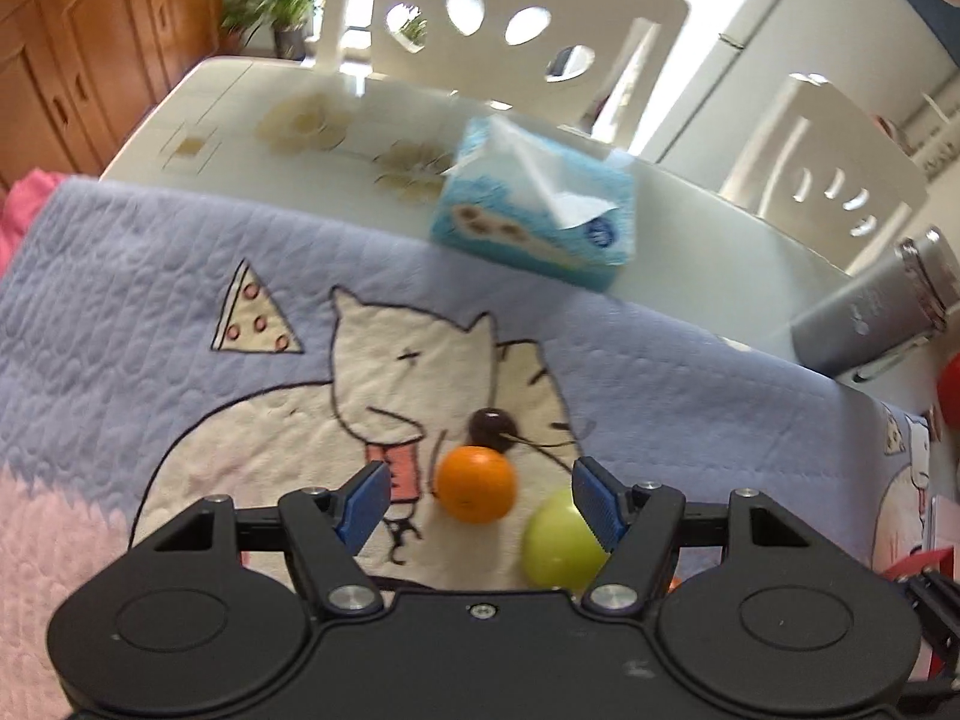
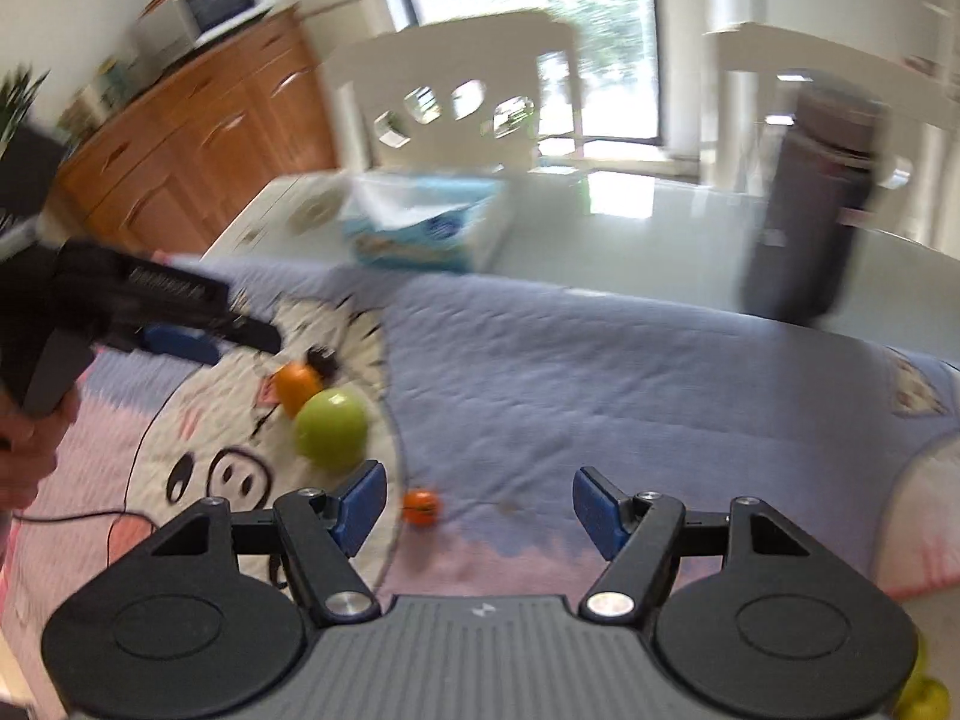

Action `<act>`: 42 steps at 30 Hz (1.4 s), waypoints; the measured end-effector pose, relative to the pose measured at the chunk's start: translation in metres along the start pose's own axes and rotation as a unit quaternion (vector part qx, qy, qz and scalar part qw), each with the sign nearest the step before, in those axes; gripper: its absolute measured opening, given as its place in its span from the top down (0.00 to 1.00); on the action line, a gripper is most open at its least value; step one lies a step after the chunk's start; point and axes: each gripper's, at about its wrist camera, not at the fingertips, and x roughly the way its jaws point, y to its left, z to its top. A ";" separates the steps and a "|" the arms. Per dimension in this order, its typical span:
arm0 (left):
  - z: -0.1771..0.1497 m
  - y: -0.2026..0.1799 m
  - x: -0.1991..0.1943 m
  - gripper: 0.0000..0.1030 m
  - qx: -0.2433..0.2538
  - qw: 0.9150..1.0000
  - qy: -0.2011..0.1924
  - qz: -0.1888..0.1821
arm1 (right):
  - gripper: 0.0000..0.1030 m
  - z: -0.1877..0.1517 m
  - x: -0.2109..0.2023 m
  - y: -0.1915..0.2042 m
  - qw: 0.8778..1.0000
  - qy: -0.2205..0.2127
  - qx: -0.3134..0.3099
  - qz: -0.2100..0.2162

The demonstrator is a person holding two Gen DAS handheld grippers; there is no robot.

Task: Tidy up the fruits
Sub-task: 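Grasp a mandarin with the left tool while the right grasps the cherry tomato, then carry mandarin and cherry tomato into the red box and open both tools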

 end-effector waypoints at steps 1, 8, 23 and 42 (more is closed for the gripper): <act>0.001 0.003 0.004 0.23 -0.005 1.000 0.003 -0.002 | 0.33 0.000 0.006 0.005 1.000 0.007 -0.007 0.003; -0.001 0.011 0.029 0.25 -0.016 0.999 0.023 -0.027 | 0.44 -0.003 0.047 0.025 0.998 0.052 -0.031 0.004; -0.010 0.016 0.052 0.56 -0.017 0.998 0.038 -0.052 | 0.79 -0.009 0.073 0.026 0.998 0.060 -0.023 -0.013; -0.015 0.030 0.011 0.57 -0.022 1.000 0.005 -0.020 | 0.79 -0.011 0.043 0.032 1.000 0.028 -0.008 -0.001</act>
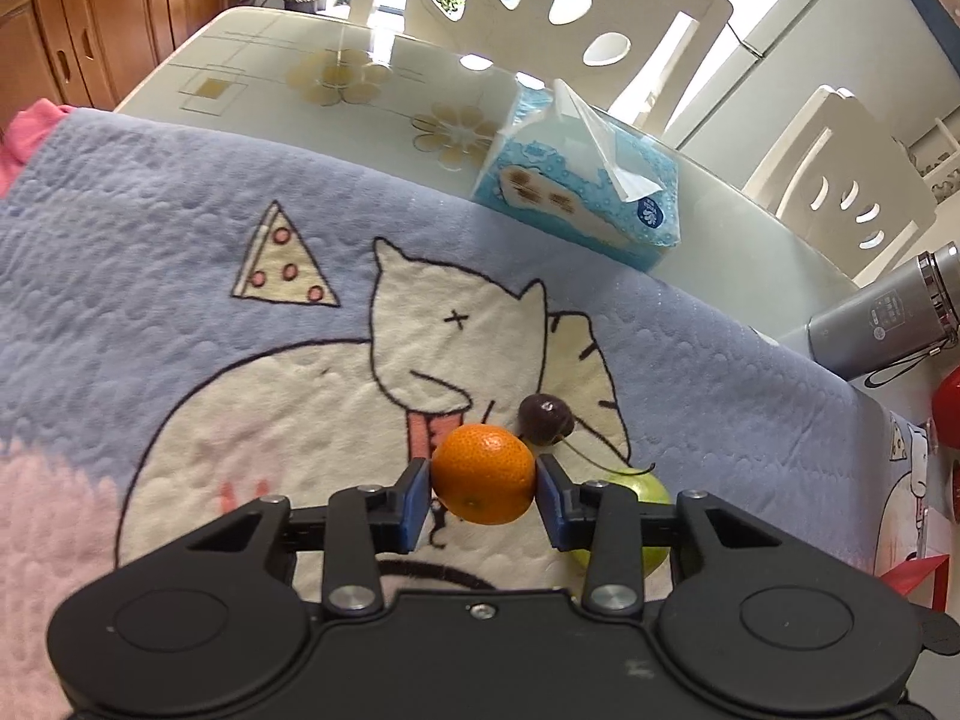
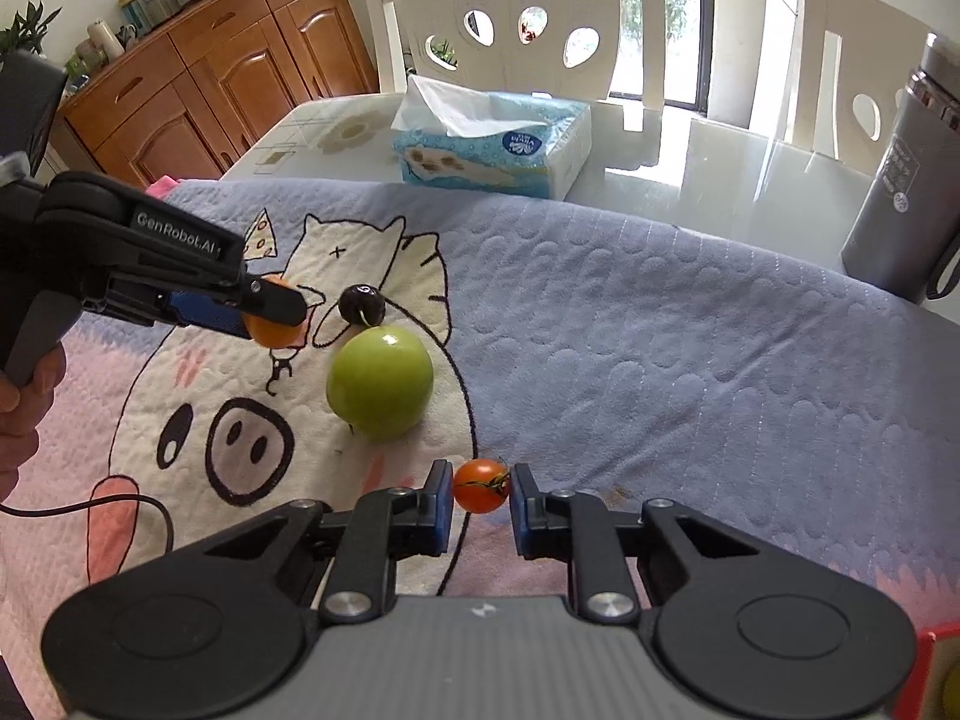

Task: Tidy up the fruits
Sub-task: 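Carry mandarin and cherry tomato into the red box and open both tools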

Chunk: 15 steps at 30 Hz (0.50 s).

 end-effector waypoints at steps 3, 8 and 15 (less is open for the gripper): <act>-0.003 -0.003 -0.007 0.57 0.006 1.000 -0.004 0.011 | 0.79 -0.003 -0.010 -0.001 1.000 -0.008 0.006 0.001; -0.011 -0.014 -0.020 0.57 0.020 0.999 -0.016 0.021 | 0.79 -0.008 -0.028 -0.005 0.999 -0.024 0.020 -0.005; -0.022 -0.039 -0.040 0.57 0.048 0.998 -0.030 0.017 | 0.79 -0.025 -0.063 -0.025 0.996 -0.055 0.062 -0.014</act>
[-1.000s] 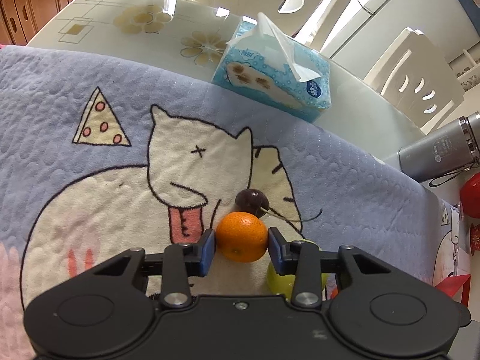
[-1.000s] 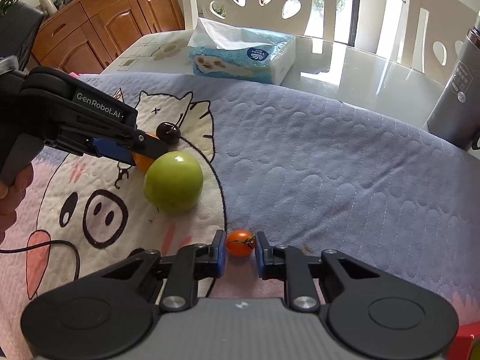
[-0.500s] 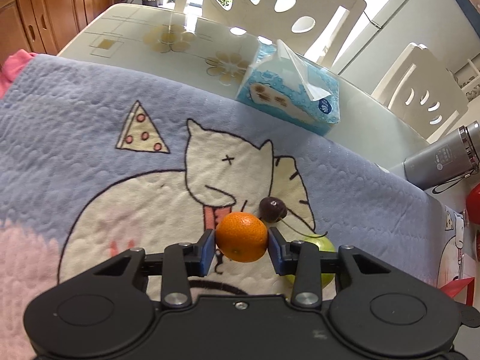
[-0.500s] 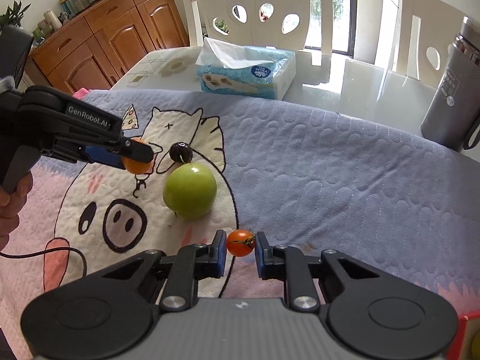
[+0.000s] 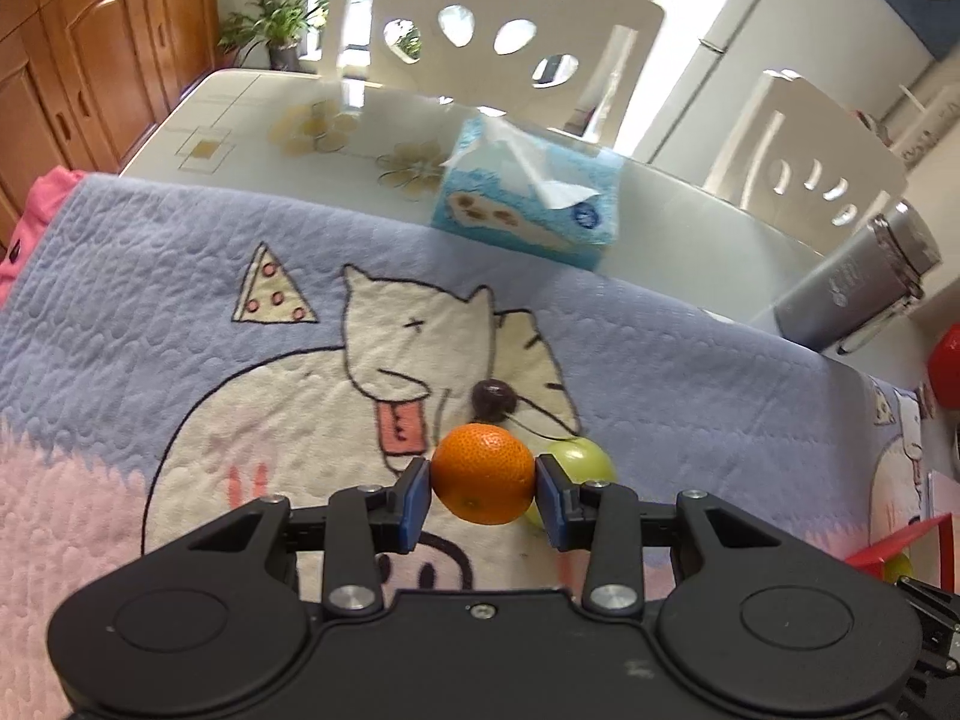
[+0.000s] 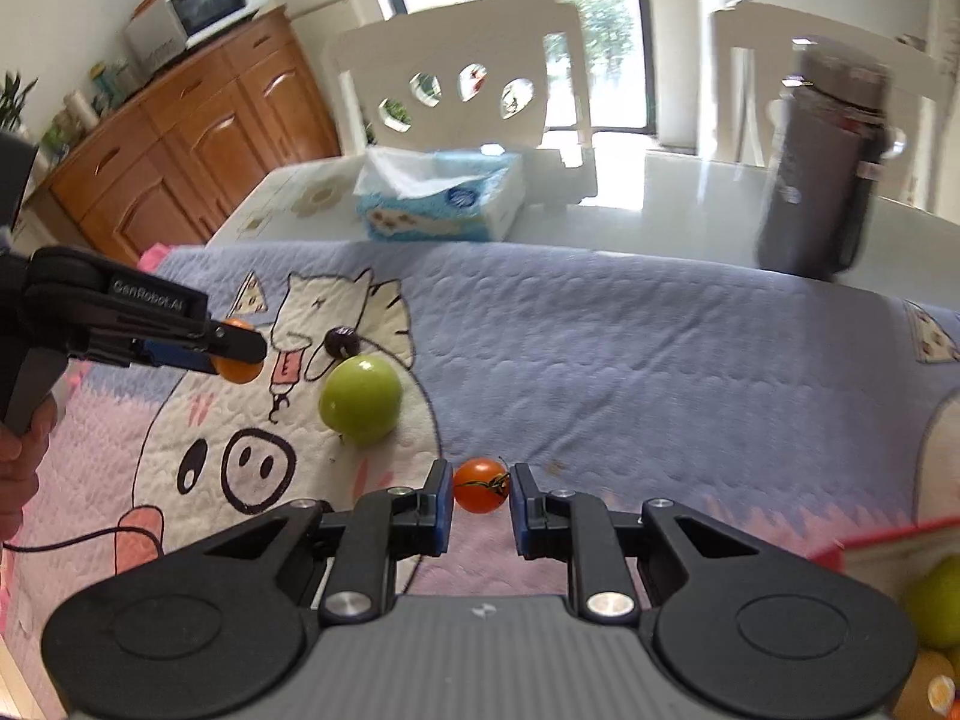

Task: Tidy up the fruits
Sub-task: 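Carry mandarin and cherry tomato into the red box and open both tools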

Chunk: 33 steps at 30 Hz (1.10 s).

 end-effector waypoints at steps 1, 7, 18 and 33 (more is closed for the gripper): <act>-0.001 -0.004 -0.003 0.57 0.003 1.000 -0.001 -0.002 | 0.79 -0.003 -0.006 -0.005 1.000 -0.004 0.007 -0.003; -0.010 -0.047 -0.012 0.57 0.033 0.999 -0.002 -0.029 | 0.79 -0.030 -0.041 -0.038 0.998 -0.028 0.062 -0.018; -0.037 -0.173 -0.015 0.57 0.145 0.983 0.018 -0.108 | 0.79 -0.096 -0.119 -0.118 0.978 -0.076 0.175 -0.086; -0.123 -0.317 -0.002 0.57 0.297 0.928 0.102 -0.199 | 0.79 -0.189 -0.184 -0.181 0.943 -0.088 0.279 -0.161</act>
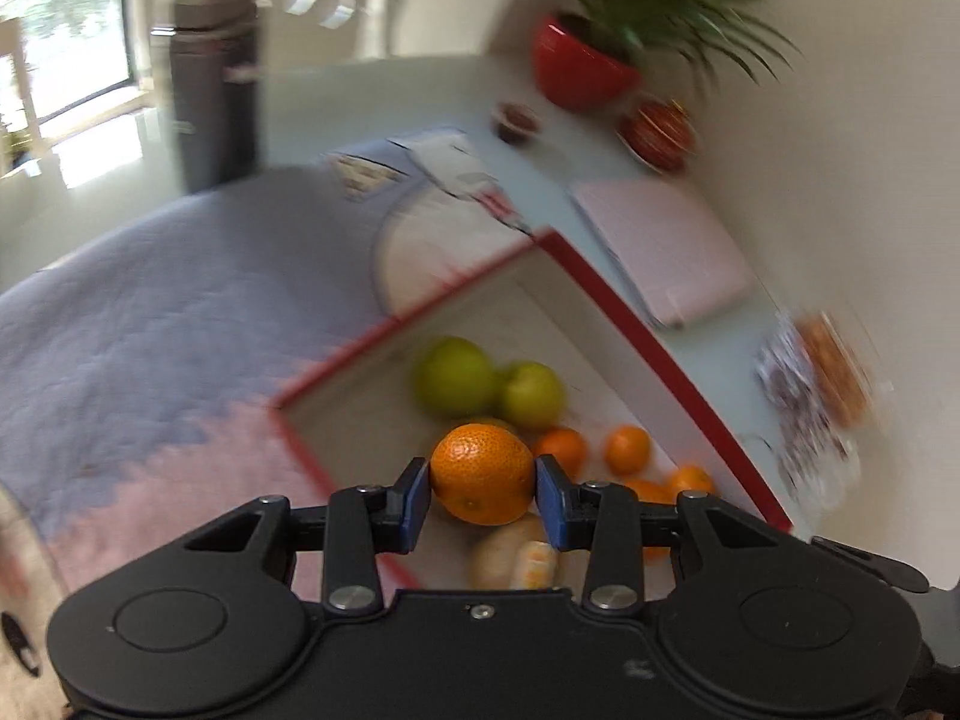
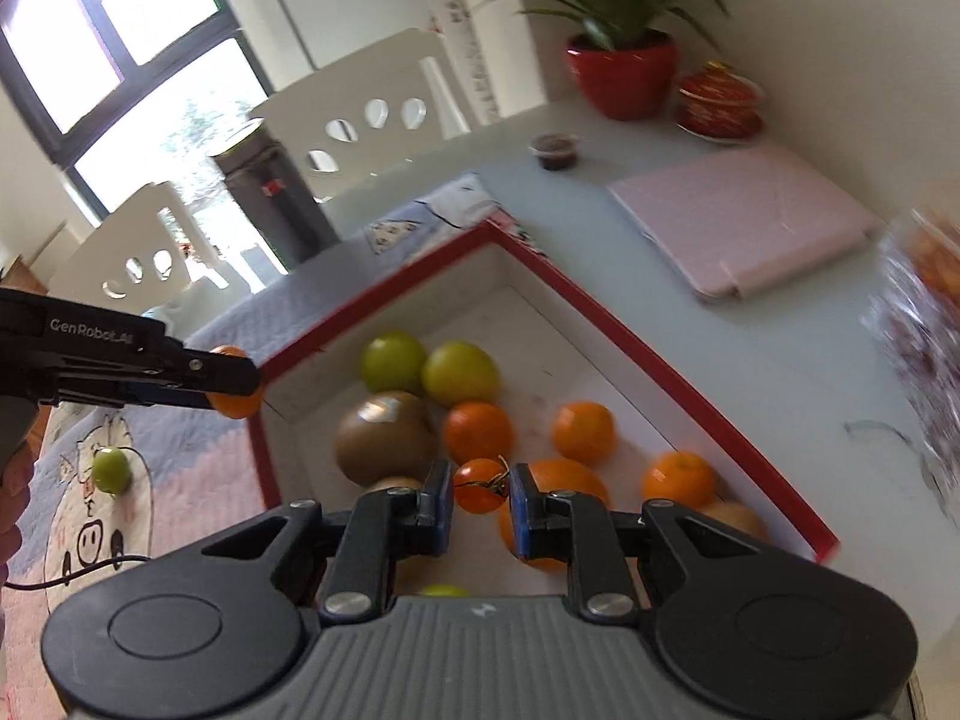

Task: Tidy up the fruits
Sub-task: 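Carry mandarin and cherry tomato into the red box and open both tools, then move both tools back over the last fruit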

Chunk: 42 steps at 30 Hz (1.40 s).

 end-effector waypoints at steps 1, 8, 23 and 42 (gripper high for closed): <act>0.000 -0.006 0.006 0.57 0.006 1.000 0.007 -0.007 | 0.79 -0.003 0.000 -0.003 1.000 0.004 0.002 -0.004; -0.005 -0.037 0.047 0.57 0.029 0.996 0.072 -0.047 | 0.79 -0.027 0.005 -0.018 0.999 0.028 0.025 -0.017; -0.008 -0.044 0.067 0.26 0.024 0.991 0.111 -0.068 | 0.56 -0.041 0.019 -0.019 0.997 0.056 0.047 -0.027; 0.011 0.033 -0.018 0.22 -0.005 1.000 0.011 0.017 | 0.42 0.006 0.011 0.056 0.999 0.026 -0.035 0.017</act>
